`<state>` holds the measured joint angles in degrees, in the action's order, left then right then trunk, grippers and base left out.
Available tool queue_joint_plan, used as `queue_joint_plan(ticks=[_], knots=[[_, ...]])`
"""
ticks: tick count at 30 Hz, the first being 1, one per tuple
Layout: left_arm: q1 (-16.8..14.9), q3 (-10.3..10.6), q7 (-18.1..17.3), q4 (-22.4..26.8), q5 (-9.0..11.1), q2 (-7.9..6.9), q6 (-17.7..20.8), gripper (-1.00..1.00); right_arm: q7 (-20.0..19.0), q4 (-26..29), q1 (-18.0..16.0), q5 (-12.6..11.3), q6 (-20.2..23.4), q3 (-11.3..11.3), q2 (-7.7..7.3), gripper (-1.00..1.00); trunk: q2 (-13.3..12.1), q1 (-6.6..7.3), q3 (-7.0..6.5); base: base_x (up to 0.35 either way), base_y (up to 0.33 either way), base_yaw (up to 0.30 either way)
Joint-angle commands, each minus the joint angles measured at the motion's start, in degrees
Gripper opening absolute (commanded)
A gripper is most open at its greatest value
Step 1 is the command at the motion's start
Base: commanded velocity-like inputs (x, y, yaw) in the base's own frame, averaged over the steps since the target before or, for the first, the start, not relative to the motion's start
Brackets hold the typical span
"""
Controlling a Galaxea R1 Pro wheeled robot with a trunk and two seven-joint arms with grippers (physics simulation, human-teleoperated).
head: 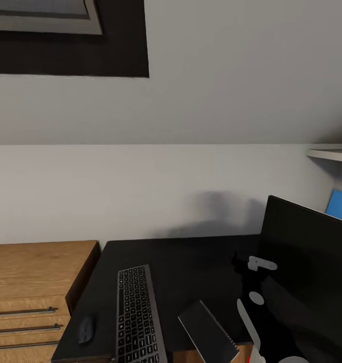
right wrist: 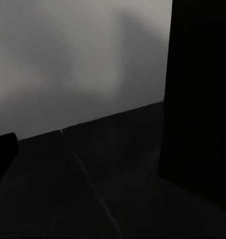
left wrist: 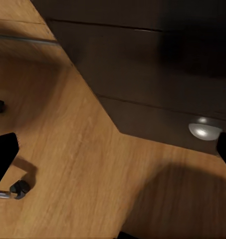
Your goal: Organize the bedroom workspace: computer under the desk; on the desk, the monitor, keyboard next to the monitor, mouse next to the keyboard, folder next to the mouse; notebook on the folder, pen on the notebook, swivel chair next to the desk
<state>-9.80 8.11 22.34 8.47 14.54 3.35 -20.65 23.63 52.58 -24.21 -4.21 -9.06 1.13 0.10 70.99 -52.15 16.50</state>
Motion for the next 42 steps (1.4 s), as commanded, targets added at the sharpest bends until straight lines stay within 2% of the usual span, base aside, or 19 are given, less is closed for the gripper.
queue_joint_plan(ticks=[1, 42], knots=[[-0.04, 0.50, 0.25, -0.03, 0.49, -0.01, -0.18, 1.00, 0.18, -0.02, -0.04, -0.45, -0.36, 0.12, -0.01, 1.00, 0.05, 0.01, 0.07, -0.192, 0.107, 0.000], [-0.04, 0.50, 0.28, -0.03, 0.51, -0.01, -0.16, 1.00, 0.18, -0.10, -0.04, -0.45, -0.33, 0.10, 0.02, 1.00, 0.05, 0.01, 0.07, -0.311, 0.093, 0.000]])
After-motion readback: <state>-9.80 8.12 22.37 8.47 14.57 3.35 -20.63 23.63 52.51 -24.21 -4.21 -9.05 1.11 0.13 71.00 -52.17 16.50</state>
